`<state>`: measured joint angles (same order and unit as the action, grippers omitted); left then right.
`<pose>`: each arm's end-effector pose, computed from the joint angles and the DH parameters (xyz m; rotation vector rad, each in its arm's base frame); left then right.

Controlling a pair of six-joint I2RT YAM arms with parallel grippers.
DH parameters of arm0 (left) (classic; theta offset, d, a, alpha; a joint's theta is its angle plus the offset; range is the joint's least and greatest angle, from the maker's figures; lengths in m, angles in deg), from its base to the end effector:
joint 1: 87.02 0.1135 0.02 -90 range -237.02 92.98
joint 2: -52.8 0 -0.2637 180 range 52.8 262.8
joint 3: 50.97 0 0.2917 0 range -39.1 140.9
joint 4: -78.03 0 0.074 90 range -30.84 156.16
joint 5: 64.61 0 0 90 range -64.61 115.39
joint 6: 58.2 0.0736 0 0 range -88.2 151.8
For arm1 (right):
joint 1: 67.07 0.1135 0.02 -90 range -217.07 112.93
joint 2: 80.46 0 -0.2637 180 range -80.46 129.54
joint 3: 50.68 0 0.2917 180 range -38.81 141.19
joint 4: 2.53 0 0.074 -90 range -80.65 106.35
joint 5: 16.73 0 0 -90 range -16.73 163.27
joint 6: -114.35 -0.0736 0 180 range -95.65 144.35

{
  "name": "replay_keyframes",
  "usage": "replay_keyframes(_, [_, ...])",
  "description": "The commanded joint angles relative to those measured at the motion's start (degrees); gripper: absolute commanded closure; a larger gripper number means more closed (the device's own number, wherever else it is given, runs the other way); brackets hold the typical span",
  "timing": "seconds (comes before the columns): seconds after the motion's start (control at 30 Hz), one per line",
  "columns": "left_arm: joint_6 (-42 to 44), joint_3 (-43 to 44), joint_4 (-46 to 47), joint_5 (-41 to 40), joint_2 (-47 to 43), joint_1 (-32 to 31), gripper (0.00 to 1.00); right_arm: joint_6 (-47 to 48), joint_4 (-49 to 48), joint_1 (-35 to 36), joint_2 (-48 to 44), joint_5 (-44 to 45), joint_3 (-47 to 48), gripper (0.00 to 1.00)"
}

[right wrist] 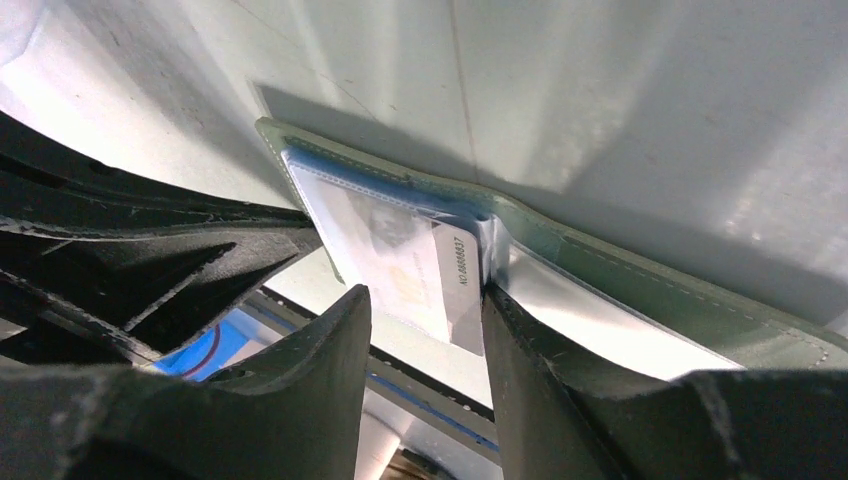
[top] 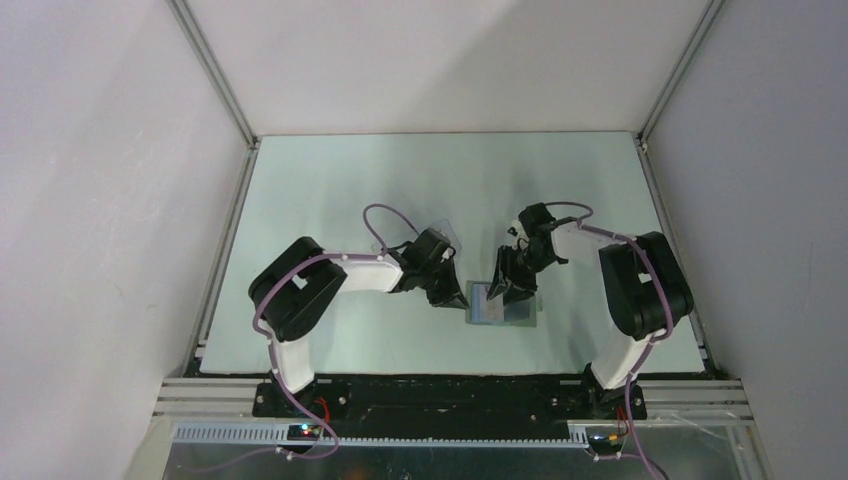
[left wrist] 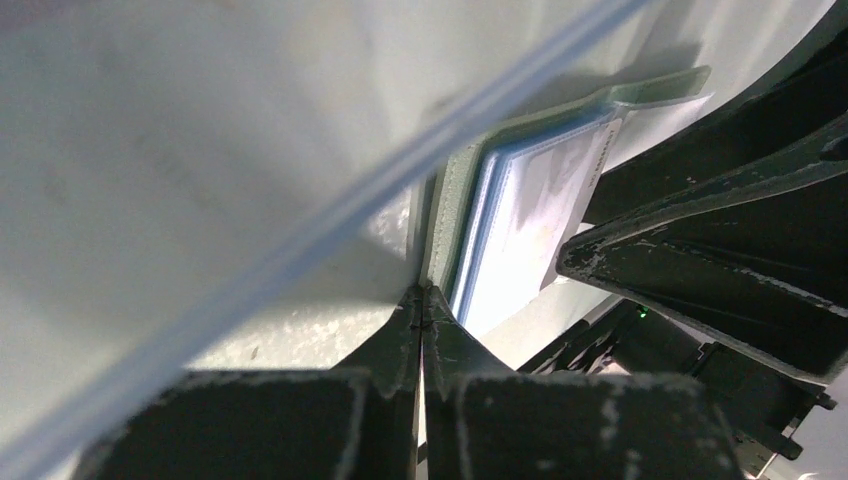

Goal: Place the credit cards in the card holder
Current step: Insert the credit card into the card holder.

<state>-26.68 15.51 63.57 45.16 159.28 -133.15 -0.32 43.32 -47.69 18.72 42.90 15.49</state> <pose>0.2603 -0.3067 0.0623 -0.1483 2.8498 -1.0261 0.3020 0.1457 0.0800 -0.0591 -2.9972 -0.8636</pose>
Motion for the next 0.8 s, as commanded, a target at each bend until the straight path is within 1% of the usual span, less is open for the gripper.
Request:
replay_keyframes(0.0, [0.1,-2.0,-4.3,-3.2,-1.5,-0.6,1.00,-3.1,-1.7,2.6,1.4,-5.3,2.8,0.51])
replay_keyframes(0.13, [0.6,-2.1,-5.3,-4.5,-3.5,-0.6,1.00,-3.3,-1.0,2.7,0.2,-6.6,2.8,0.49])
replay_keyframes(0.3, [1.1,-0.9,-6.5,-4.5,-3.0,-0.6,1.00,-5.0,-1.2,2.9,-0.2,-10.9,2.8,0.49])
replay_keyframes(0.43, [2.0,-0.8,-7.4,-5.1,-3.8,-0.6,1.00,-5.5,-1.6,2.4,0.4,-11.7,2.7,0.47])
replay_keyframes(0.5, [2.9,-0.7,-9.0,-6.1,-5.7,-0.4,0.97,-5.0,-0.7,2.2,0.1,-10.3,2.7,0.46])
replay_keyframes(0.57, [3.6,-0.7,-10.9,-7.4,-7.4,-0.4,0.88,-3.8,0.9,2.2,-1.1,-6.9,2.8,0.45])
replay_keyframes(0.6, [4.1,-0.6,-11.5,-8.1,-8.0,-0.3,0.79,-2.8,1.7,2.3,-1.9,-6.0,2.8,0.44])
replay_keyframes(0.67, [4.4,-0.6,-12.9,-8.8,-9.7,-0.2,0.68,-1.0,4.3,2.5,-3.2,-2.8,3.2,0.42])
replay_keyframes(0.73, [4.4,-0.6,-13.2,-8.5,-11.3,0.0,0.61,0.7,6.8,2.9,-4.5,0.1,3.7,0.40])
replay_keyframes(0.77, [4.4,-0.6,-13.3,-7.8,-12.3,0.1,0.60,1.6,8.3,3.1,-5.3,1.2,3.8,0.39])
